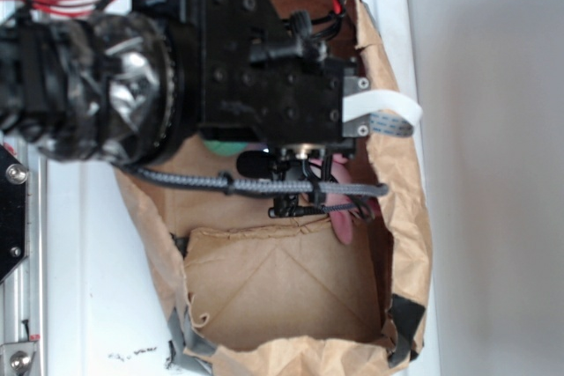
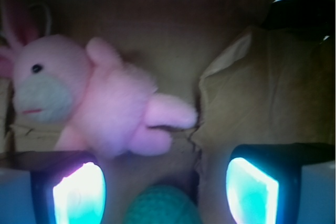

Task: Grab the green ball.

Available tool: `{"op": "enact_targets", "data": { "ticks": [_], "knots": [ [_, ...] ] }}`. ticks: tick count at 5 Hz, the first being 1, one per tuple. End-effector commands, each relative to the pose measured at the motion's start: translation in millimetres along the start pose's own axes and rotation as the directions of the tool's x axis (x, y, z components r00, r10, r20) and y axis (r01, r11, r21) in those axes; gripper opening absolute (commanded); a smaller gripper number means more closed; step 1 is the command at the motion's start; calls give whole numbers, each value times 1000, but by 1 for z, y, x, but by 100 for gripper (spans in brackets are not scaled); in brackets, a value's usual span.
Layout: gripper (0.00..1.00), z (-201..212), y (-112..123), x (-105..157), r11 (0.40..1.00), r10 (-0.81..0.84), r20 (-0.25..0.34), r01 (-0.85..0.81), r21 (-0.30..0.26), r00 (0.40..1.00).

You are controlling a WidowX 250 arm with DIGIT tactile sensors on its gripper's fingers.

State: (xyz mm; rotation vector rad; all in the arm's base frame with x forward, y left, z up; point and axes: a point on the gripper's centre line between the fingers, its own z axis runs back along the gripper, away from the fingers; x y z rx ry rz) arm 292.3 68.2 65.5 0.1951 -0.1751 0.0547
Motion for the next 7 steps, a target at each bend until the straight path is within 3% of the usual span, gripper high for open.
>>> {"op": "enact_targets", "data": {
  "ticks": [1,3,5,6,7],
  "knots": [
    [100,5,24,-21,997,-50,-3,51,64,999],
    [100,0,20,-44,987,-109,-27,111,115,994],
    [100,-2,16,-41,988,-92,-45,97,121,995],
    [100,4,17,-44,990,-103,-70,109,94,992],
    [100,19,17,-44,994,-106,-80,108,30,991]
  ]
}}
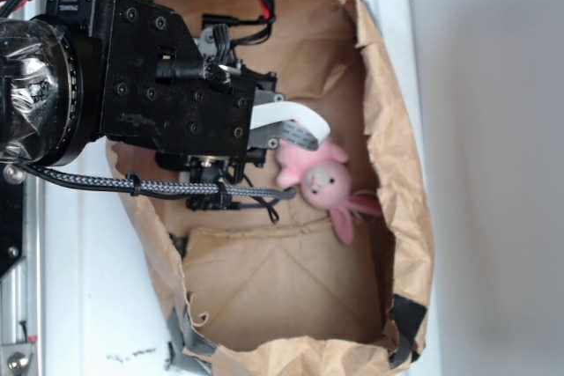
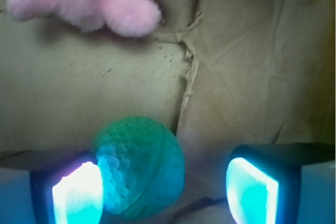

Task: Grab the green ball.

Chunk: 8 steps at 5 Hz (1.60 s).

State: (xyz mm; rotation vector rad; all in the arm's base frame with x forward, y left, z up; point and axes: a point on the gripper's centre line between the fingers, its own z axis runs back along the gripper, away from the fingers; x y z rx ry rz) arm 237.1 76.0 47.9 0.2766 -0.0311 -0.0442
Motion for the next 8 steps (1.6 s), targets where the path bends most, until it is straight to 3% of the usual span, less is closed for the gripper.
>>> {"op": "enact_targets", "data": {
  "ticks": [1,2,4,6,8],
  "knots": [
    [100,36,11,11,997,17,48,-13,-77,999],
    [100,36,8,17,994,23,56,-16,-109,998],
    [100,35,5,22,993,24,54,-18,-120,998],
    [100,11,-1,27,998,25,70,-20,-65,997],
    [100,-5,3,22,1000,4,48,-4,-5,999]
  ]
}}
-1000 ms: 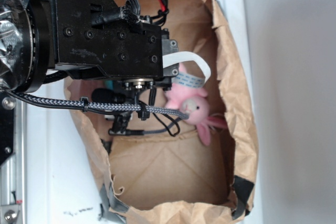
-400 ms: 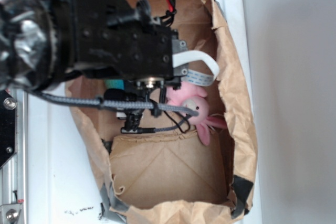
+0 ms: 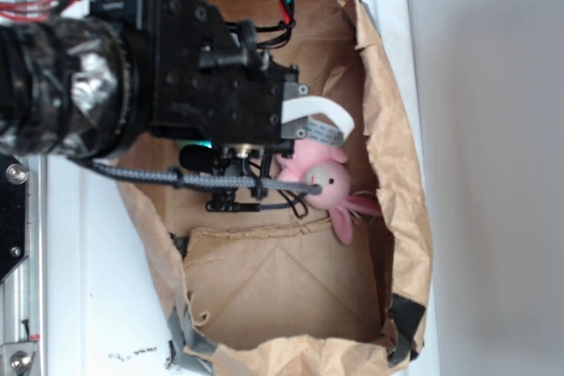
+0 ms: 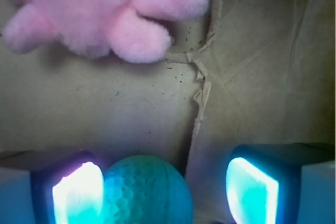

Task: Grab the green ball.

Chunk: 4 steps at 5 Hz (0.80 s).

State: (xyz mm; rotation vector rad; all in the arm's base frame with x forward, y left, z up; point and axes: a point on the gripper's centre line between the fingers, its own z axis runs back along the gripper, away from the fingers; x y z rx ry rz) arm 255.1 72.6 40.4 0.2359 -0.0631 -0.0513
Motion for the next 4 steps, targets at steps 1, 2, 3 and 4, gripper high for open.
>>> {"op": "enact_targets", "data": {
  "ticks": [1,2,3,4],
  "knots": [
    [100,-7,8,-3,998,-21,13,20,66,1000],
    [100,-7,11,-10,997,-31,5,31,74,999],
    [100,-1,13,-12,998,-39,-5,39,58,999],
    [100,10,17,-16,998,-53,-26,54,39,998]
  ]
}}
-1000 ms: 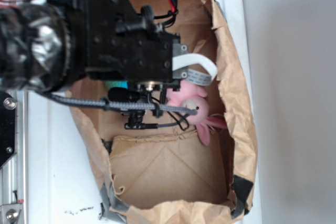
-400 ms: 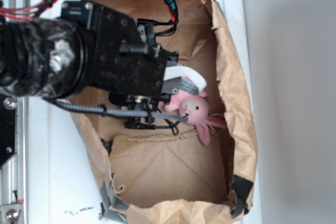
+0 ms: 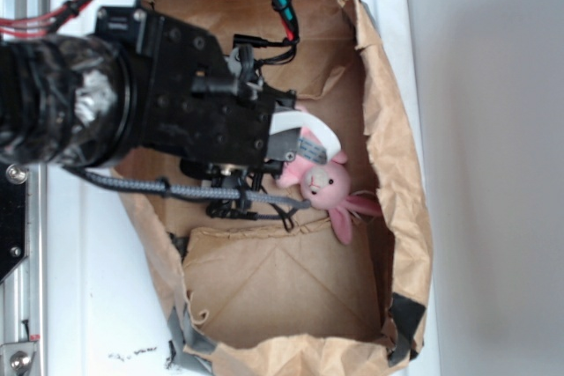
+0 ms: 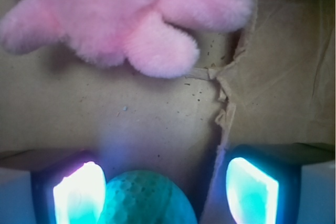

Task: Grab the green ball.

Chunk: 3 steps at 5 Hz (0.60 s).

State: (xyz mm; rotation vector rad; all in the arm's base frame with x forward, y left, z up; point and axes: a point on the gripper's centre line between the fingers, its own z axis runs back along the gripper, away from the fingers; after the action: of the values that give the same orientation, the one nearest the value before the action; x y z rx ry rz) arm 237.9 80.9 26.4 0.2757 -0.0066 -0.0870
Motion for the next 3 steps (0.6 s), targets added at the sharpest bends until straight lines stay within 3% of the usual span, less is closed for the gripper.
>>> {"op": "enact_targets", "data": {
  "ticks": [1,3],
  "knots": [
    [100,29,16,0,1000,-10,13,10,-1,1000],
    [100,31,15,3,1000,-1,9,1,1,1000]
  ]
}}
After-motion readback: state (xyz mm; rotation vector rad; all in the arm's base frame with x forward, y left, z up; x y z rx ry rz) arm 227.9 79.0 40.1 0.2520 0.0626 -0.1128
